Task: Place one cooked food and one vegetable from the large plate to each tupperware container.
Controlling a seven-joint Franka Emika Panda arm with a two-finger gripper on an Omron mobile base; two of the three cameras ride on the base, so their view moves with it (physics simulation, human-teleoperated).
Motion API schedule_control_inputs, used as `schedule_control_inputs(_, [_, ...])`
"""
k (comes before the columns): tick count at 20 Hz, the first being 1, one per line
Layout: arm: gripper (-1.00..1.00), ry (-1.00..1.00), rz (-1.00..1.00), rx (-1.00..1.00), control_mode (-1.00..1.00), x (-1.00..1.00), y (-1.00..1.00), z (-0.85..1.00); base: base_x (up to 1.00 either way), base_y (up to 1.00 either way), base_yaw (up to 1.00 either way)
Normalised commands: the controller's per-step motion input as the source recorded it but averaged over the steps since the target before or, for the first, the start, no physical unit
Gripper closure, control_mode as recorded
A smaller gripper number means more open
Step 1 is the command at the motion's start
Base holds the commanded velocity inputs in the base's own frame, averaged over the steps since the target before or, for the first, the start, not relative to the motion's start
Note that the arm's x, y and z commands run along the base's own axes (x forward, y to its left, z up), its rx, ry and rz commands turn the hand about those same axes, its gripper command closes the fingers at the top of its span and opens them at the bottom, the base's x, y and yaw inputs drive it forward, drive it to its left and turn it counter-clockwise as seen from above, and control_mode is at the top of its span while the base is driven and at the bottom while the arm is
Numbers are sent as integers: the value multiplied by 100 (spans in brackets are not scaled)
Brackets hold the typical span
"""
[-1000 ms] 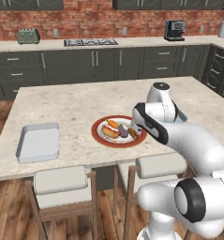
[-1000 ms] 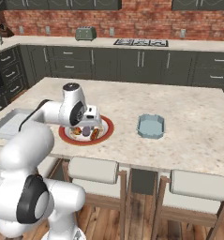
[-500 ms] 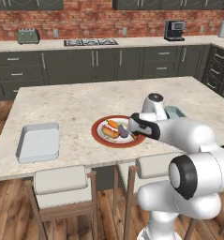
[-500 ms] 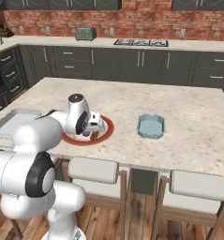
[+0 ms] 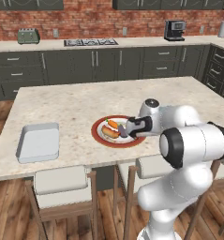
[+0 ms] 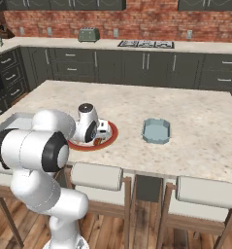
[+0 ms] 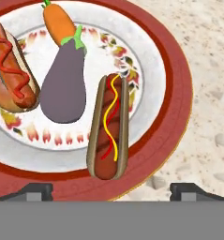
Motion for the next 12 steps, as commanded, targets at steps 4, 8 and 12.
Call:
schedule_control_inputs(4, [-100,0,4,0,-100,40,-2,-26,0,0,0])
schedule_control_inputs(8, [-100,0,2,0,-100,30,0,-35,0,0,0])
schedule_control_inputs(12, [-100,0,2,0,-100,28,1,-49,0,0,0])
